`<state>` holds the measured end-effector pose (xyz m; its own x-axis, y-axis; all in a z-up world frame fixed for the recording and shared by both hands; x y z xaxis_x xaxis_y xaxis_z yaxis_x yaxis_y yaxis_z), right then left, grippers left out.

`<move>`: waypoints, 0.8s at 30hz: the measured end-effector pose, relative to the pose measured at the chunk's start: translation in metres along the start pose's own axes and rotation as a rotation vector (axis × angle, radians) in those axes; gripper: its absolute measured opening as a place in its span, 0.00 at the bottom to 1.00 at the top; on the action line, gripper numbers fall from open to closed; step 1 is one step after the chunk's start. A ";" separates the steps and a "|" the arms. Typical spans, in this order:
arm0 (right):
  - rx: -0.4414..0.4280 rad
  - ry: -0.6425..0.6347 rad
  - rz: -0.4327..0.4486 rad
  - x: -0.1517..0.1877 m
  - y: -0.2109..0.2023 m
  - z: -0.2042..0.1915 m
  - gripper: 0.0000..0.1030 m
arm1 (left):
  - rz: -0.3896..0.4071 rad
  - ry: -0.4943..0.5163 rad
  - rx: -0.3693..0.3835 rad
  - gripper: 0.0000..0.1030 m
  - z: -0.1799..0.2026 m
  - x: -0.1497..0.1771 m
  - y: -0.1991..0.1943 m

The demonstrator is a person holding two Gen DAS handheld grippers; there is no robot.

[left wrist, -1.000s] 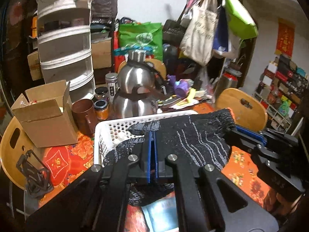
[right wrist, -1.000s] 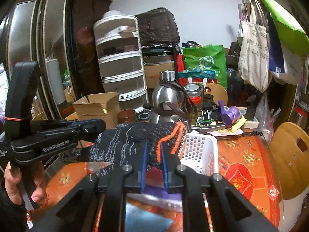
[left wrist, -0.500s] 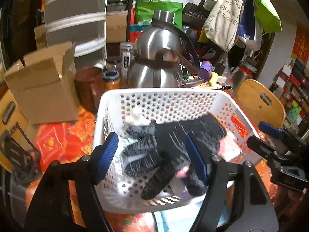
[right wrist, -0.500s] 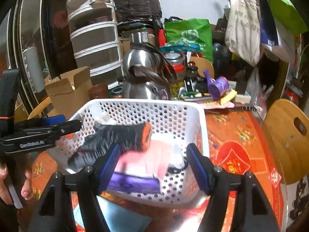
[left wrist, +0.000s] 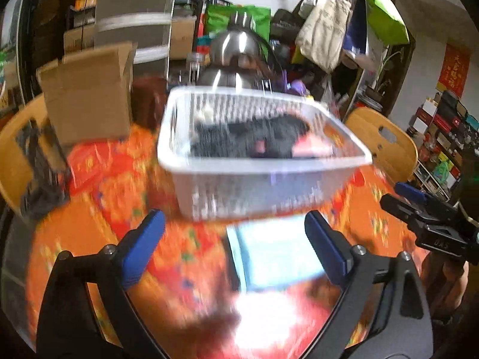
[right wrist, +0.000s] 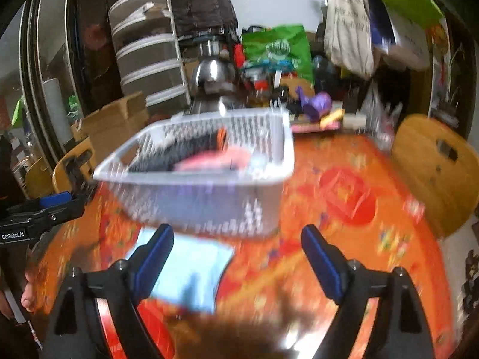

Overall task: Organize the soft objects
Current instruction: 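Grasp the light blue wipes pack with both grippers at its edge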

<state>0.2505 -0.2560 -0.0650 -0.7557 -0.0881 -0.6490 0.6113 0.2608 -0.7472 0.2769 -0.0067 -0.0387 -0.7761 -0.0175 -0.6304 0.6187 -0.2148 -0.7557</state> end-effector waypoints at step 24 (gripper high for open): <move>-0.149 -0.054 -0.231 0.046 0.078 -0.033 0.55 | -0.259 0.000 0.124 0.64 0.015 0.076 0.103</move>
<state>0.2558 -0.2076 -0.1486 -0.8551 -0.2115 -0.4734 0.3797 0.3663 -0.8495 0.2793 -0.0443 -0.1617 -0.9062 0.0537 -0.4194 0.3802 -0.3303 -0.8639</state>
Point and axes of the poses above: each gripper's, at about its wrist camera, not at the fingertips, and y roughly the way its jaws point, z to its right, x to its underside, the point moved 3 cm from there along y, roughly the way its jaws point, and after that the axes turned 9 degrees about -z, right-handed, at the moved point
